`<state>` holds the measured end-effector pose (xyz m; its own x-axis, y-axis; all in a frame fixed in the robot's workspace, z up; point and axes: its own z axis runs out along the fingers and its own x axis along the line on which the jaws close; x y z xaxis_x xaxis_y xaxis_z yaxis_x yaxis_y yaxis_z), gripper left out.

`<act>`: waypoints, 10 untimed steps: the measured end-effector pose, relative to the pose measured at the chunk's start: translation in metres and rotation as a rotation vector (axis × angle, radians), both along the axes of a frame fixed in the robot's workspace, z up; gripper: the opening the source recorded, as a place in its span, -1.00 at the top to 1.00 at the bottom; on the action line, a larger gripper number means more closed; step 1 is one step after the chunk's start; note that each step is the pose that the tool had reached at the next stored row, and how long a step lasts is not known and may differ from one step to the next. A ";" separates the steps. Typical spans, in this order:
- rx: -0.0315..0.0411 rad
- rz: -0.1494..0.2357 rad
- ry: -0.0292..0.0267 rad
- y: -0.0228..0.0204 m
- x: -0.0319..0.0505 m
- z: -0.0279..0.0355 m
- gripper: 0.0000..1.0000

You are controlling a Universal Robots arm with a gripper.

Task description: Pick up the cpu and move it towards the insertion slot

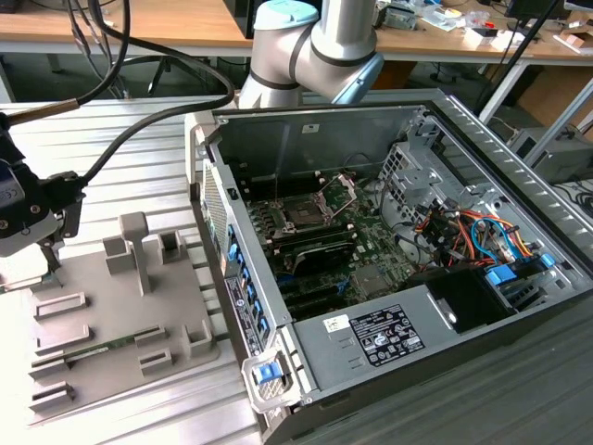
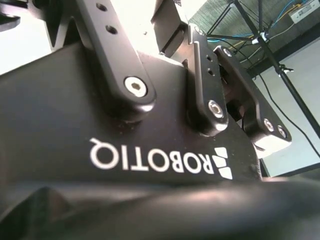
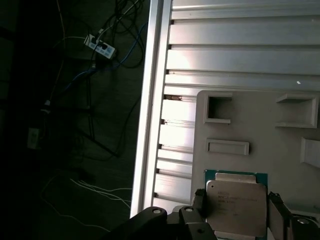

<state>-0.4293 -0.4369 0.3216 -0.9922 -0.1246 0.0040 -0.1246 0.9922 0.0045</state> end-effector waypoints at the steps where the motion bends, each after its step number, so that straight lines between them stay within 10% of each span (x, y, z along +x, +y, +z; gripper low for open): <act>1: 0.0000 0.000 0.0000 0.0000 0.0000 0.0003 -0.10; 10: 0.0001 0.000 -0.0001 0.0000 0.0000 0.0033 -0.10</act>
